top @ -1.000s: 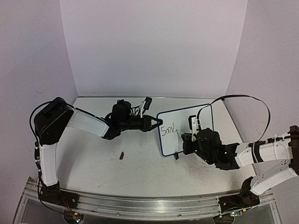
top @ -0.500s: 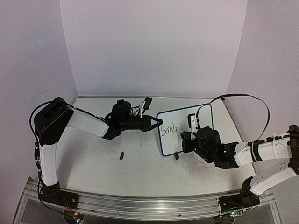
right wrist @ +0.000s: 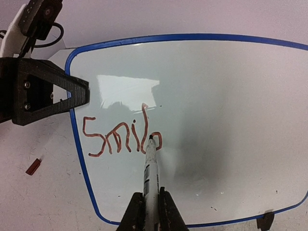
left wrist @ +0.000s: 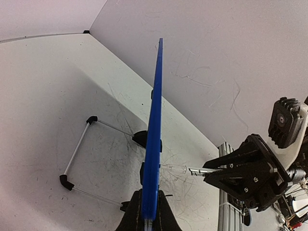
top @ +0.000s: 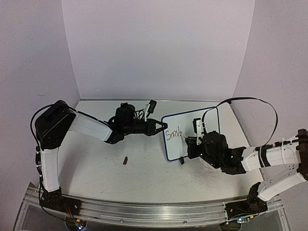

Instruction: Write a sentence on the whiteboard

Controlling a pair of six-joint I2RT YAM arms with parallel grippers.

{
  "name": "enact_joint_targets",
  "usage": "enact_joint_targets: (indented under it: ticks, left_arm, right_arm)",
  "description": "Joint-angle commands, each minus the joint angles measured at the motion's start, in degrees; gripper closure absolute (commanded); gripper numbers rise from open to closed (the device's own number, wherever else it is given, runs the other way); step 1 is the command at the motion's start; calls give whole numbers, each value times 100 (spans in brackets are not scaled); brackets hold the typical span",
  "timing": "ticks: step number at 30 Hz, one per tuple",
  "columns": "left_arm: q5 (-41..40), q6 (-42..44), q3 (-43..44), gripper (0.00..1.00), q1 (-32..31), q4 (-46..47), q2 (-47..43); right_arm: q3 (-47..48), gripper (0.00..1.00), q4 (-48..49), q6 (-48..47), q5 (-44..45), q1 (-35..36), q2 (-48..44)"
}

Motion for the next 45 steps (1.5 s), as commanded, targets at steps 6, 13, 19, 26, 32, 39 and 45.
enact_joint_targets:
  ticks: [6, 13, 19, 26, 32, 39, 45]
  left_arm:
    - [-56, 75, -85, 100, 14, -110, -352]
    - [-59, 80, -109, 100, 14, -110, -380]
    - [-66, 80, -127, 100, 14, -112, -385]
    - [-76, 81, -143, 100, 14, -107, -415]
    - [-85, 80, -144, 100, 14, -107, -406]
    - [-67, 71, -106, 100, 14, -110, -372]
    - [-52, 64, -100, 100, 14, -108, -376]
  right_arm:
    - [-46, 100, -364, 276, -174, -41, -84]
    - [9, 100, -591, 471, -67, -26, -56]
    - [23, 100, -738, 605, 6, -17, -80]
    - [56, 100, -847, 706, 192, -14, -84]
    - [48, 100, -768, 640, 413, -18, -286]
    - [-36, 100, -517, 429, 287, -23, -578]
    - [49, 100, -364, 351, 232, -35, -392]
